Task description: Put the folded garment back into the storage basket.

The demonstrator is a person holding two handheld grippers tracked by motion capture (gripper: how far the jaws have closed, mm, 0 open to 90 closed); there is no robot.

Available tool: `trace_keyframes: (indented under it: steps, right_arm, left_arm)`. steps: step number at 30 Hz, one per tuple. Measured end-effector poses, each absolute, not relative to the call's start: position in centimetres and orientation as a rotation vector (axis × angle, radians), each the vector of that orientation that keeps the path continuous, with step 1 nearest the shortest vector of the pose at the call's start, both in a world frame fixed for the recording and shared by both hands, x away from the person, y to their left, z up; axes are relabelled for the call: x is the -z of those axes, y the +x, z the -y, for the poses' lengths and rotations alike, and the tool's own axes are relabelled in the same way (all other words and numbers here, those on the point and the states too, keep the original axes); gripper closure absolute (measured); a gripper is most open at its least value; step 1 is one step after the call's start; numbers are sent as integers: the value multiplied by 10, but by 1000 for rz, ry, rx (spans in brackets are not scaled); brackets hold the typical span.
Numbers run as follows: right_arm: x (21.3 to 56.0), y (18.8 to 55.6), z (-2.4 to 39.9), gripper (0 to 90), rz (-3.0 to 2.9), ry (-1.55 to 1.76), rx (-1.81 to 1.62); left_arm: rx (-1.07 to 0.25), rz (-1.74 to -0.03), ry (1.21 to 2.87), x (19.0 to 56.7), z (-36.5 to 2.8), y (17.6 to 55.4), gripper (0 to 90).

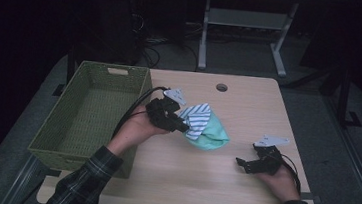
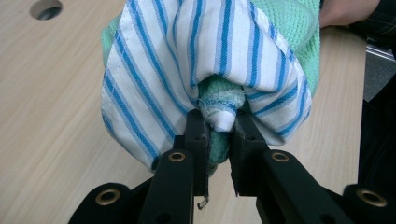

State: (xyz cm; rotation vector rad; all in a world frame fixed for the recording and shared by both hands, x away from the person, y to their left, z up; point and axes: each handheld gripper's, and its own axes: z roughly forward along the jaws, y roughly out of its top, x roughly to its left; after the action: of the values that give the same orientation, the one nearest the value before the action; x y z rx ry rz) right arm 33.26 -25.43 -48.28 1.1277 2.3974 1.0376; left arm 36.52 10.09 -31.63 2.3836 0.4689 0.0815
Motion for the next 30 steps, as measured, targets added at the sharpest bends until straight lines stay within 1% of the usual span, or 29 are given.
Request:
trace_keyframes:
  steps: [4, 30]
  right_arm:
    - [483, 333, 254, 24, -2399, 1150, -1019]
    - [484, 333, 254, 19, -2396, 1159, -1012]
  left_arm:
    - [-97, -479, 2392, 311, -111, 367, 790]
    - [-211, -691, 2336, 292, -188, 371, 790]
